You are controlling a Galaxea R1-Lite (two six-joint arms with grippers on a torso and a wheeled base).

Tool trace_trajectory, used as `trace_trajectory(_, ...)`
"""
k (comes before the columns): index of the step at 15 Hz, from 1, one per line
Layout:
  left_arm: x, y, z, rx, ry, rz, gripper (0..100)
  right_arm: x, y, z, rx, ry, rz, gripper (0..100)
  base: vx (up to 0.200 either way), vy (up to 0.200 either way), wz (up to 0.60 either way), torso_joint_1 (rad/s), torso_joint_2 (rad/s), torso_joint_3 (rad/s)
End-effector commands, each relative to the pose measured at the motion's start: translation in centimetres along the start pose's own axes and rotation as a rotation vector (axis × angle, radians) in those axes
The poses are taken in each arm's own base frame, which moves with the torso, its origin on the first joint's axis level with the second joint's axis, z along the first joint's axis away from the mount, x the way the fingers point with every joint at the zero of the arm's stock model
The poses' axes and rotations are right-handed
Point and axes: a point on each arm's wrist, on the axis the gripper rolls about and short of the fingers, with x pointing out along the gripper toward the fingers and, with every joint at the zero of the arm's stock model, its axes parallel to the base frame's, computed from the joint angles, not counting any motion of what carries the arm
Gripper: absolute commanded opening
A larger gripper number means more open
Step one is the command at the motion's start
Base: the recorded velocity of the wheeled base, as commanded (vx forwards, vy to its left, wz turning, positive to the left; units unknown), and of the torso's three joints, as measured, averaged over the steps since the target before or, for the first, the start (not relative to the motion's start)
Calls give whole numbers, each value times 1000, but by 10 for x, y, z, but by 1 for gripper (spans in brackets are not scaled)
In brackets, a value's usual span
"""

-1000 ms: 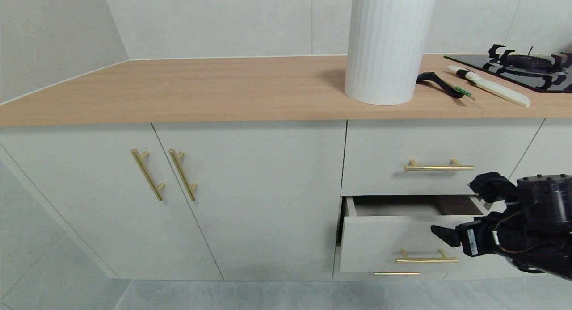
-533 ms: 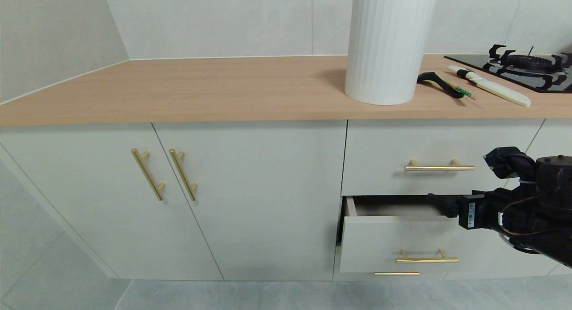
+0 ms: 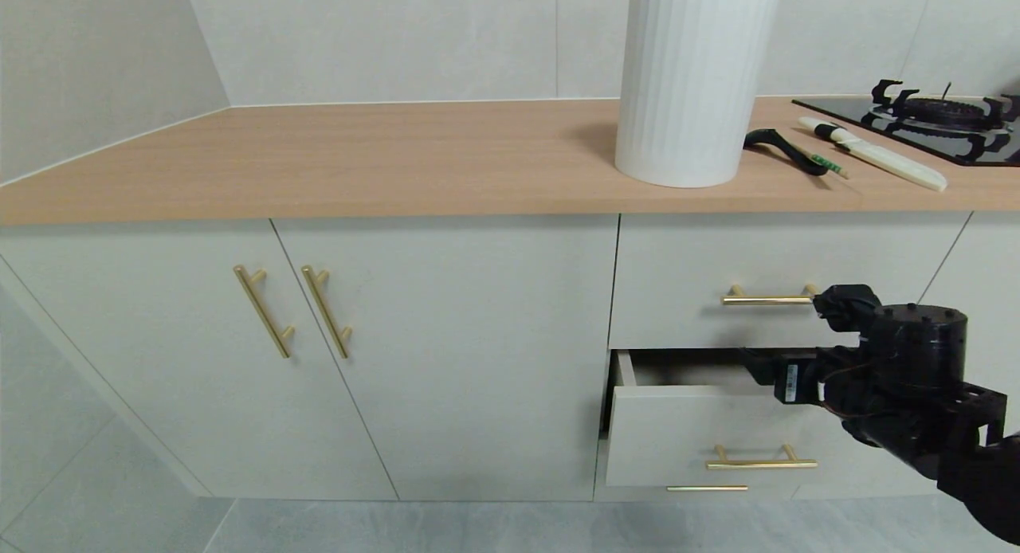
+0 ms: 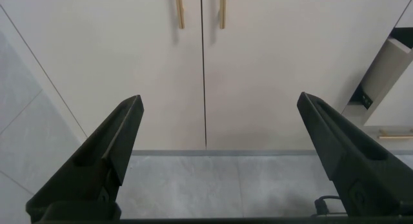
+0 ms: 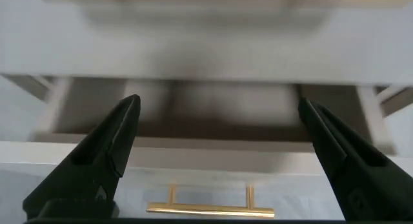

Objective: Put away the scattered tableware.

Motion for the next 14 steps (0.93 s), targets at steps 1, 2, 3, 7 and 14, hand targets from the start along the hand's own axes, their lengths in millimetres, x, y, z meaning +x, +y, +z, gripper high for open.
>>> trace_trajectory(1, 0, 0, 0, 0, 0, 0, 100, 12, 5, -20, -22, 76, 2, 100, 0, 0, 0, 0, 0, 0)
trace_trajectory(2, 0, 0, 0, 0, 0, 0, 100, 13, 7, -23, -28, 87, 8, 100, 0, 0, 0, 0, 0, 0)
trace_trajectory(3, 0, 0, 0, 0, 0, 0, 100, 13, 9, -26, -32, 94, 12, 100, 0, 0, 0, 0, 0, 0)
trace_trajectory(7, 0, 0, 0, 0, 0, 0, 100, 12, 10, -29, -41, 107, 15, 100, 0, 0, 0, 0, 0, 0)
trace_trajectory(14, 0, 0, 0, 0, 0, 0, 100, 2, 7, -27, -56, 157, 13, 100, 0, 0, 0, 0, 0, 0)
